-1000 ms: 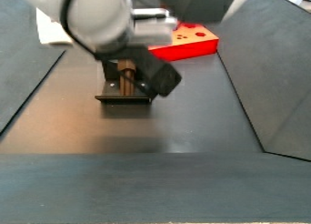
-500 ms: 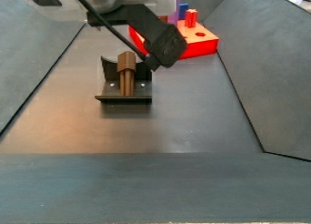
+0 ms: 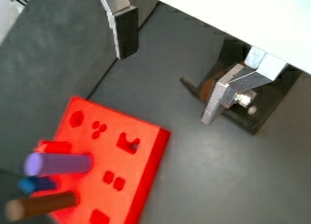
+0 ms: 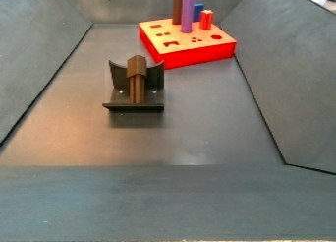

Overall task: Pick up the 3 prong object. Move up. Rotate the 3 prong object. Place the 3 prong object on the fixture. Regrasp the 3 prong object. Move to above the board. Insert the 3 prong object.
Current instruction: Regrasp the 3 prong object.

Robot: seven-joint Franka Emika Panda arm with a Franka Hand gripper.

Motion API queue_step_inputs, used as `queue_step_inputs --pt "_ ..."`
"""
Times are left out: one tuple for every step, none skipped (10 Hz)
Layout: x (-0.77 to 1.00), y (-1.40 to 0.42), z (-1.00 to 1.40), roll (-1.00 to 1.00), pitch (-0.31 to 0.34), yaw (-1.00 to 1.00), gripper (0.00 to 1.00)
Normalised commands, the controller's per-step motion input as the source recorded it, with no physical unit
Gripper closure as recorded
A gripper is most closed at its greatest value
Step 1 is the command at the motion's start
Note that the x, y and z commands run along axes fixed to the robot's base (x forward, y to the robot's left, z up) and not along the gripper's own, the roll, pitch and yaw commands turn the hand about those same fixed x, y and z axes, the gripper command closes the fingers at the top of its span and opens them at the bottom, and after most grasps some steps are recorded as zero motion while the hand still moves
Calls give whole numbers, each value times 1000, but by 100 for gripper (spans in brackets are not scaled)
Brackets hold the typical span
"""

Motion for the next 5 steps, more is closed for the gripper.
queue_step_inputs --pt "-20 -23 19 1000 19 0 0" --pt "-17 -14 23 1000 18 1 0" --pt "-27 -24 7 1000 12 1 0" --pt "-35 -24 9 1000 7 2 0" --pt "-42 -23 13 1000 4 2 0"
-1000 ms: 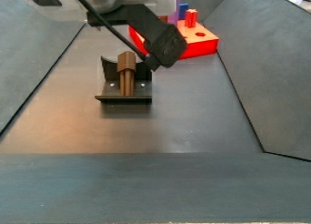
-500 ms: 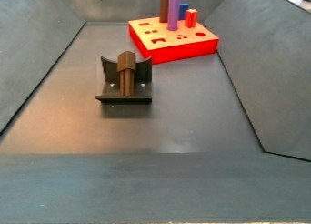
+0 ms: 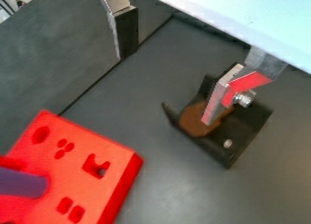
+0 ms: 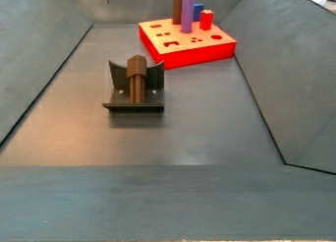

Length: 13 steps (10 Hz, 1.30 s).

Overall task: Pick up the 3 prong object. Move up. Rotate the 3 prong object. Place the 3 prong object on the fixture. Regrasp the 3 prong object. Move to above the board. Insert the 3 prong object.
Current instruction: Regrasp the 3 prong object.

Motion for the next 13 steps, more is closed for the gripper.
queue_step_inputs --pt "-47 -24 12 1000 -6 4 0" --pt "-43 -23 6 1000 -11 5 0" --pt "-36 -22 -2 1000 -20 6 0" --pt "-34 -20 3 1000 -26 7 0" --pt "-32 -18 5 1000 -32 8 0" --pt "-34 -17 4 1000 -33 10 0" --pt "-27 -19 12 1000 -31 10 0" --pt "-23 -16 14 1000 -29 11 0" --pt "-3 -21 8 1000 -21 12 0" --pt "9 -20 2 1000 -17 12 0" --pt "20 -21 -12 1000 -8 13 0" --pt "34 -25 -11 1000 5 15 0" --pt "48 -27 -6 1000 25 19 0"
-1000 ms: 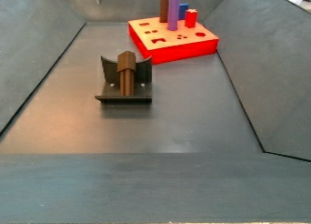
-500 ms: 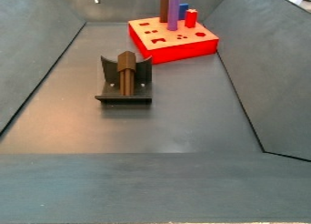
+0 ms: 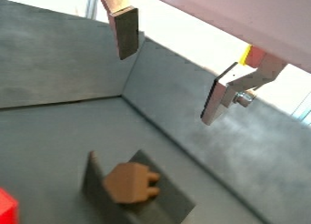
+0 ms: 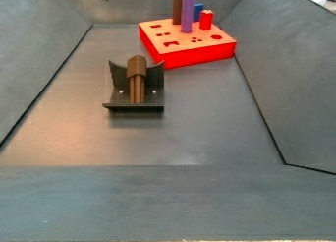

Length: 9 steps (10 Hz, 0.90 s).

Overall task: Pick up the 3 prong object. Move up. Rotate the 3 prong object. Place the 3 prong object on the fixture. Regrasp the 3 prong object. Move to above the board. Insert the 3 prong object.
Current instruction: Regrasp the 3 prong object.

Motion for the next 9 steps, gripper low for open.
queue_step_inputs --pt "57 -29 -10 1000 39 23 0" --pt "72 -30 -15 1000 77 35 0" --pt "82 -36 -15 962 107 48 0" --pt "92 -42 -11 703 126 68 0" --pt "96 -43 -17 516 136 87 0" --pt "95 -31 -9 308 132 115 0" --pt "88 -27 -4 245 122 128 0" --pt "33 74 -1000 261 107 157 0" --pt "34 74 -1000 244 86 167 0"
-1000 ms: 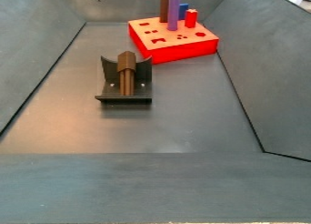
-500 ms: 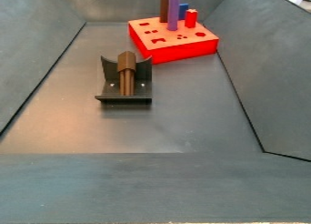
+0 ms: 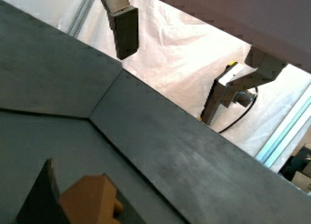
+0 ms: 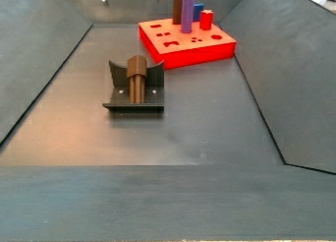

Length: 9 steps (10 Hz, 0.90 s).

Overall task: Pick up the 3 prong object. Move up. Rotate the 3 prong object. Place the 3 prong object on the fixture. Regrasp the 3 prong object. Move to above the board. Insert the 3 prong object.
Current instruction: Regrasp the 3 prong object.

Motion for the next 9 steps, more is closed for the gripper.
queue_step_inputs --pt "47 62 -1000 203 47 172 0" --pt "58 58 -1000 163 23 166 0" --pt "75 54 -1000 123 -15 149 0" --pt "81 52 -1000 111 -34 139 0" --pt "93 46 -1000 94 -71 110 0" --pt "99 42 -1000 84 -90 91 0" --pt "109 36 -1000 75 -105 54 0" --pt "113 30 -1000 77 -106 32 0" --pt "98 16 -803 75 -95 -1 0"
